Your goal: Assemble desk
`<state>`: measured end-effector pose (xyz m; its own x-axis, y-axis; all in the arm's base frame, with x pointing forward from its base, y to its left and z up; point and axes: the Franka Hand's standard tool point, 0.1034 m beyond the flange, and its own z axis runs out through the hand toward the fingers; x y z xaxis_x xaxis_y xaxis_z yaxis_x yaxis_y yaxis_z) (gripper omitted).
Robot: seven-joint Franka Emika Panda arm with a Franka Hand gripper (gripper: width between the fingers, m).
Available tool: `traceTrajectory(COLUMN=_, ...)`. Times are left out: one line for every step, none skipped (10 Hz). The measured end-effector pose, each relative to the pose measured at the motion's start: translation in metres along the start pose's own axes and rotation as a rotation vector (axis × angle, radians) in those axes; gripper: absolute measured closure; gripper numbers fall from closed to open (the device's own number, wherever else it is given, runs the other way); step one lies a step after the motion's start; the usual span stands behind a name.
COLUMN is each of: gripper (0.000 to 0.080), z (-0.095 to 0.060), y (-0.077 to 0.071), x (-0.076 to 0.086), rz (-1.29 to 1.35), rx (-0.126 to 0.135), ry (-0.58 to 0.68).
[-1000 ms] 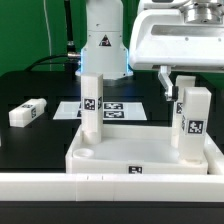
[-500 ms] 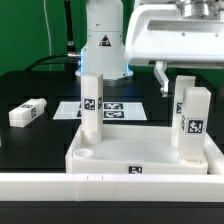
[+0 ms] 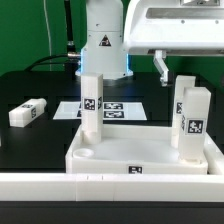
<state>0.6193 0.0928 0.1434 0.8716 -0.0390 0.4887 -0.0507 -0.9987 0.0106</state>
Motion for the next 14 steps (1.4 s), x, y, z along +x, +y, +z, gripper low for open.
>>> traceTrajectory(gripper=0.0151, z=0.005, y=0.002, x=-0.008, rz=0.009, rx=0.000, ry=-0.124)
traceTrajectory(gripper=0.0151, z=0.005, y=0.004, x=-0.002, rz=0.017, rx=0.003, ry=-0.174)
traceTrajectory(gripper=0.0151, z=0.005, y=0.007, x=-0.006, rz=0.028, rx=0.006, ry=-0.269)
traceTrajectory(gripper=0.0151, z=0.005, y=0.012, x=-0.006, rz=0.042, rx=0.007, ry=-0.354)
traceTrajectory(gripper=0.0151, z=0.007, y=0.016, x=-0.007, rz=0.052, rx=0.004, ry=-0.431)
traceTrajectory(gripper=0.0151, z=0.008, y=0.018, x=-0.006, rz=0.056, rx=0.002, ry=-0.457)
traceTrajectory(gripper=0.0151, z=0.009, y=0.018, x=-0.006, rz=0.060, rx=0.000, ry=-0.460)
traceTrajectory(gripper=0.0151, z=0.009, y=0.018, x=-0.006, rz=0.063, rx=-0.001, ry=-0.456)
traceTrajectory(gripper=0.0151, z=0.009, y=0.015, x=-0.007, rz=0.078, rx=-0.003, ry=-0.457)
traceTrajectory(gripper=0.0151, z=0.009, y=0.009, x=-0.008, rz=0.089, rx=-0.003, ry=-0.459)
traceTrajectory(gripper=0.0151, z=0.009, y=0.004, x=-0.010, rz=0.094, rx=-0.001, ry=-0.461)
traceTrajectory(gripper=0.0151, z=0.010, y=0.001, x=-0.011, rz=0.114, rx=-0.004, ry=-0.463)
traceTrajectory(gripper=0.0151, z=0.011, y=-0.001, x=-0.012, rz=0.121, rx=-0.004, ry=-0.463)
traceTrajectory(gripper=0.0151, z=0.011, y=-0.001, x=-0.012, rz=0.131, rx=-0.007, ry=-0.459)
